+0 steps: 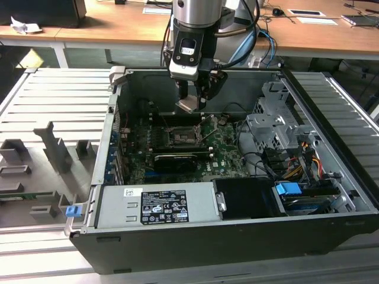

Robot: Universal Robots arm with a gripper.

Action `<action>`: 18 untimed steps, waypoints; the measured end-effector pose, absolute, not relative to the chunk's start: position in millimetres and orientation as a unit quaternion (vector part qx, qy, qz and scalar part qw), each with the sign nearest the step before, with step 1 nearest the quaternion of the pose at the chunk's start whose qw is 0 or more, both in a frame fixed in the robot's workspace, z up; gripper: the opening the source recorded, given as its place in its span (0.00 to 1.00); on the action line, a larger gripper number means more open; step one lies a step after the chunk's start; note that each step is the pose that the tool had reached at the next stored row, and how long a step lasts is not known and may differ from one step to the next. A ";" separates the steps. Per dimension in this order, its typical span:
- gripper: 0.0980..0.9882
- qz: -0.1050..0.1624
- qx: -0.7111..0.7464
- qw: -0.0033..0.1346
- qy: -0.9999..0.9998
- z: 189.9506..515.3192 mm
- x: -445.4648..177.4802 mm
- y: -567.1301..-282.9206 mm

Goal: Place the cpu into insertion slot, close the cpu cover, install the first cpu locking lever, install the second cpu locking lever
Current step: 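Place the cpu into insertion slot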

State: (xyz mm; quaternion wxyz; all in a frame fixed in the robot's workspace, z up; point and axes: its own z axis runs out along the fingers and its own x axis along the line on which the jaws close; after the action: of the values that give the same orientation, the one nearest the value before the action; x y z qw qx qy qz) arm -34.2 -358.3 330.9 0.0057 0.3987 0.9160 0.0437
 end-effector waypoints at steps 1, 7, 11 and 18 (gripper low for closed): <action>0.48 0.044 0.399 0.006 0.916 330.8 -34.2 -358.3; 0.48 0.044 0.399 0.006 0.916 330.0 -34.2 -358.3; 0.48 0.044 0.426 0.007 0.904 329.4 -34.2 -358.3; 0.48 0.043 0.461 0.009 0.886 328.4 -34.2 -358.3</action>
State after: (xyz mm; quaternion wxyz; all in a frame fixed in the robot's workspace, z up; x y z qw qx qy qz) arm -34.2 -358.3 328.4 0.0088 0.4613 0.8862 0.0431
